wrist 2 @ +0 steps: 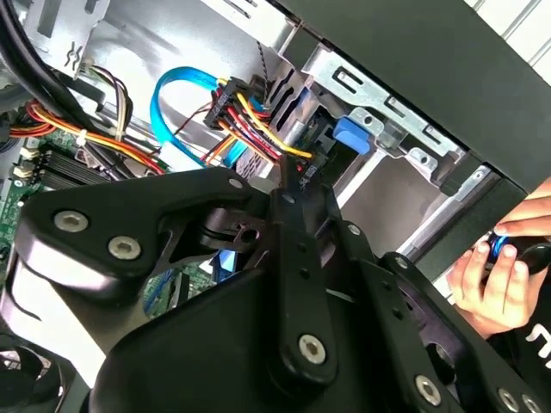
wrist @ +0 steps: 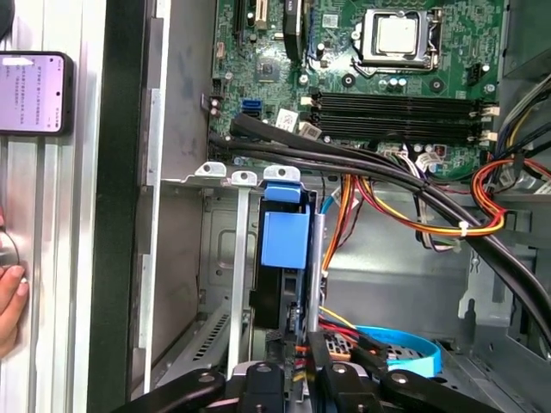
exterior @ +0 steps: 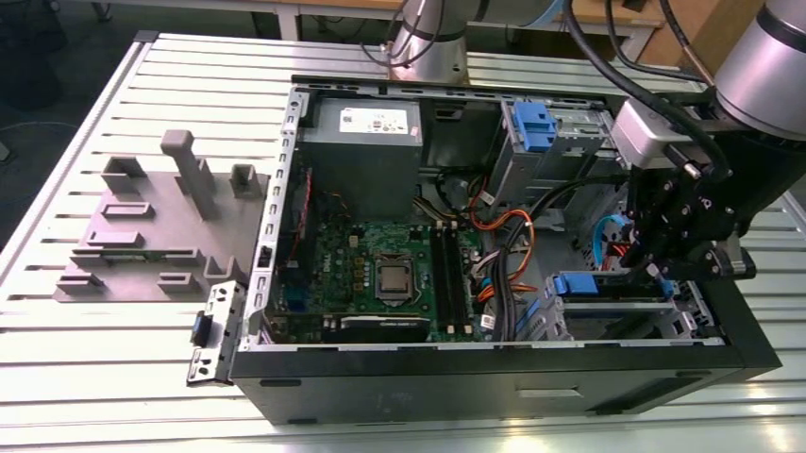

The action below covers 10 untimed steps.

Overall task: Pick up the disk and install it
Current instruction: 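Insert the first disk wire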

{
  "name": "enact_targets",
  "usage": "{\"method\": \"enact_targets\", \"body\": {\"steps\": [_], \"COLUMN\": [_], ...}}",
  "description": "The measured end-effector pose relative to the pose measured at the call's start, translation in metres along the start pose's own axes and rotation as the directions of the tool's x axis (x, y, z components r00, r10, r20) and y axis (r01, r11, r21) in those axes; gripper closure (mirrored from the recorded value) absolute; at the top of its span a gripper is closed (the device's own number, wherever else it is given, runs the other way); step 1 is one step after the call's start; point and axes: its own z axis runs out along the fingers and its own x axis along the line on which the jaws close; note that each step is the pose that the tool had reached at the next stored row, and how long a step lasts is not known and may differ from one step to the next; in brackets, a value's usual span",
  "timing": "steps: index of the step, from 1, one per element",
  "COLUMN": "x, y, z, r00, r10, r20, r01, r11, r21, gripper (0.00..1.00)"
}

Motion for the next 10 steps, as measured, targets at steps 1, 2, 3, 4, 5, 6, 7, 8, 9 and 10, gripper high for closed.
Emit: {"method": "enact_targets", "body": {"steps": [1, 2, 3, 4, 5, 6, 7, 8, 9, 10], "x": [0.0001, 0.0001, 0.0002, 0.0003, 0.0004, 0.0004, 0.0004, 0.0005, 0.0005, 0.0006], "y": [0.0, 0.0, -0.0001, -0.0002, -0.0003, -0.0005, -0.0008, -0.0014, -0.0023, -0.003], "z": [-0.0007, -0.0017, -0.003, -0.0042, -0.0051, -0.0053, -0.0052, -0.0053, -0.0053, -0.0052], "r00": [1.0, 1.0, 1.0, 1.0, 1.0, 1.0, 1.0, 1.0, 1.0, 1.0], "r10": [0.0, 0.0, 0.0, 0.0, 0.0, 0.0, 0.0, 0.0, 0.0, 0.0], "r20": [0.0011, 0.0017, 0.0023, 0.0026, 0.0029, 0.0032, 0.0033, 0.0032, 0.0031, 0.0033], "r01": [0.0, 0.0, 0.0, 0.0, 0.0, 0.0, 0.0, 0.0, 0.0, 0.0], "r11": [1.0, 1.0, 1.0, 1.0, 1.0, 1.0, 1.0, 1.0, 1.0, 1.0], "r21": [-0.0001, -0.0005, -0.0011, -0.002, -0.003, -0.004, -0.0048, -0.0049, -0.005, -0.005], "gripper": [0.76, 0.76, 0.76, 0.76, 0.77, 0.77, 0.77, 0.84, 0.84, 0.84]}}
